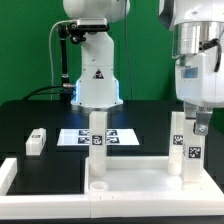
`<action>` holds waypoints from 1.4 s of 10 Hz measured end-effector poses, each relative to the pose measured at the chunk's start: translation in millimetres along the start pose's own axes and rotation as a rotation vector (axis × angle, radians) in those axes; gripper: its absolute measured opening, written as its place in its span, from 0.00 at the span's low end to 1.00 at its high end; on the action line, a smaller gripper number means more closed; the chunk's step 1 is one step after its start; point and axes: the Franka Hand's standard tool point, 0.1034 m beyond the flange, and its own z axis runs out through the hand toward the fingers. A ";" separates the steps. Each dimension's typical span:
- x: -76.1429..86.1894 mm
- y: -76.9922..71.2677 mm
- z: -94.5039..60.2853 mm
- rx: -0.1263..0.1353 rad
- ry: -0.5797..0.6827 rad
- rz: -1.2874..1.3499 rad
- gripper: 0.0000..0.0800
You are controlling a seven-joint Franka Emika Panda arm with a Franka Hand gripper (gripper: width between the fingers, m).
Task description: Assemble desk
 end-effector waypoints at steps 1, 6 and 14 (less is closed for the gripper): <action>-6.6 -6.1 0.4 0.050 -0.004 0.158 0.81; -8.1 -7.0 2.8 0.066 0.021 -0.353 0.81; -12.0 -2.1 6.8 0.074 0.053 -1.198 0.81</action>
Offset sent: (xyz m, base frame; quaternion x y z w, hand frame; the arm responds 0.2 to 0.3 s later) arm 0.0000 0.0000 0.0000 0.0000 0.0000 -0.1938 0.9810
